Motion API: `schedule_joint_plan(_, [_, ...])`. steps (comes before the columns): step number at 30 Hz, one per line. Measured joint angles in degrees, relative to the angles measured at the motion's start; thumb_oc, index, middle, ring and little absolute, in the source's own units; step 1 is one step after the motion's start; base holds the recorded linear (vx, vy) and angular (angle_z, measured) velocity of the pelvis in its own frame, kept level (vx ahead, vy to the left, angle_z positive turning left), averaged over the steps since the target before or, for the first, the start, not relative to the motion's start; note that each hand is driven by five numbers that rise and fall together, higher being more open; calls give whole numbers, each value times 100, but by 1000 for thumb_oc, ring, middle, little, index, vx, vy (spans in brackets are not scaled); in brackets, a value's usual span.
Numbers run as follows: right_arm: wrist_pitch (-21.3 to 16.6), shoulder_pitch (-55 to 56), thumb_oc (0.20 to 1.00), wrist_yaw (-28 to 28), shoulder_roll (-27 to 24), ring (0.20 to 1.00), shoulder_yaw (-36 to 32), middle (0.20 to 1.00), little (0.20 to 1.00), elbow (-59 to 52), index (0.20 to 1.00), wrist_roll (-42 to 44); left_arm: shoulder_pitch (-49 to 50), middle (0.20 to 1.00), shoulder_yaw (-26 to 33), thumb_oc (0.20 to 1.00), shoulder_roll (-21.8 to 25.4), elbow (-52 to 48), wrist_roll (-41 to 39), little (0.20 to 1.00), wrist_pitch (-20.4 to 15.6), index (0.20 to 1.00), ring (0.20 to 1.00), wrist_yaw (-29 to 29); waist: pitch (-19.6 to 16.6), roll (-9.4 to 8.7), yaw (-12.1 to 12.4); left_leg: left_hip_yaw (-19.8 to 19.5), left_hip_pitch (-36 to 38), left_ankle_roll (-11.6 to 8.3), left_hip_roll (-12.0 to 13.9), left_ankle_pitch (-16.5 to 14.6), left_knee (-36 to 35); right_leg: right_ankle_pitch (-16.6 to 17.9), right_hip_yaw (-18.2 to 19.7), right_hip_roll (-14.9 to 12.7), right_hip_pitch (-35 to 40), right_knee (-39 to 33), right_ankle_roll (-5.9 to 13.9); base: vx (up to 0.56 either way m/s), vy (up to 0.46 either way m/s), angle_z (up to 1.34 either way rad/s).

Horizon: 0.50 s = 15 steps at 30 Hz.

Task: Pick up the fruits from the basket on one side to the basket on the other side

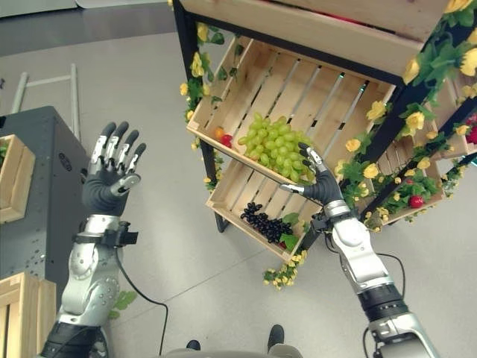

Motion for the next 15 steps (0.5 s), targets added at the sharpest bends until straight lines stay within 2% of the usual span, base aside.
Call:
schedule_joint_plan(2, [-102, 139, 1000, 4, 207, 1000, -43, 1000, 1000, -17, 1000, 347, 54, 1000, 21, 1000, 0, 2, 4, 1000, -13, 1000, 1000, 66, -22, 38, 23, -40, -1, 17, -43, 10, -2, -22, -56, -50, 35, 0, 39, -15, 53, 16])
schedule_joint_plan(7, [-128, 308, 1000, 89, 295, 1000, -46, 1000, 1000, -231, 1000, 569, 310, 1000, 128, 1000, -6, 36, 365, 1000, -55, 1000, 1000, 132, -32, 99, 91, -228, -5, 67, -140, 42, -13, -42, -237, -168, 134, 12, 91, -15, 68, 19])
schedule_joint_plan(9, [-166, 340, 1000, 88, 370, 1000, -134, 1000, 1000, -242, 1000, 633, 382, 1000, 123, 1000, 5, 82, 444, 1000, -58, 1000, 1000, 134, -20, 138, 129, -281, -20, 94, -179, 46, 2, -134, -245, -222, 59, 214, 127, -116, 115, 16])
schedule_joint_plan(10, [-193, 384, 1000, 85, 436, 1000, -200, 1000, 1000, -242, 1000, 678, 360, 1000, 118, 1000, 17, 214, 445, 1000, -61, 1000, 1000, 135, 12, 181, 104, -348, -27, 113, -211, 50, 24, -335, -172, -276, -25, 544, 170, -81, 83, 39])
schedule_joint_plan(11, [-224, 431, 1000, 80, 447, 1000, -214, 1000, 1000, -250, 1000, 672, 360, 1000, 119, 1000, 21, 326, 445, 1000, -68, 1000, 1000, 140, 20, 197, 27, -440, -87, 137, -243, 55, 84, -579, 71, -279, -82, 829, 246, -90, 43, 104])
schedule_joint_plan(12, [-271, 592, 1000, 80, 411, 1000, -328, 1000, 1000, -329, 1000, 670, 321, 1000, 108, 1000, -16, 588, 444, 1000, -74, 1000, 1000, 145, 40, 238, -155, -732, -248, 143, -235, 68, 205, -1281, 769, 31, -96, 1326, 287, -34, 10, 133])
schedule_joint_plan(13, [-312, 680, 1000, 73, 405, 1000, -437, 1000, 1000, -397, 1000, 669, 342, 1000, 101, 1000, -5, 641, 443, 1000, -59, 1000, 1000, 167, 46, 246, -200, -831, -379, 115, -213, 93, 342, -1485, 1305, 311, -107, 1451, 74, -41, -13, 125])
schedule_joint_plan(15, [-382, 704, 1000, 44, 391, 1000, -531, 1000, 1000, -417, 1000, 667, 361, 1000, 100, 1000, 5, 661, 443, 1000, -61, 1000, 1000, 176, 70, 276, -244, -907, -581, 118, -205, 98, 547, -1584, 1657, 537, -80, 1488, -89, -63, -147, 76])
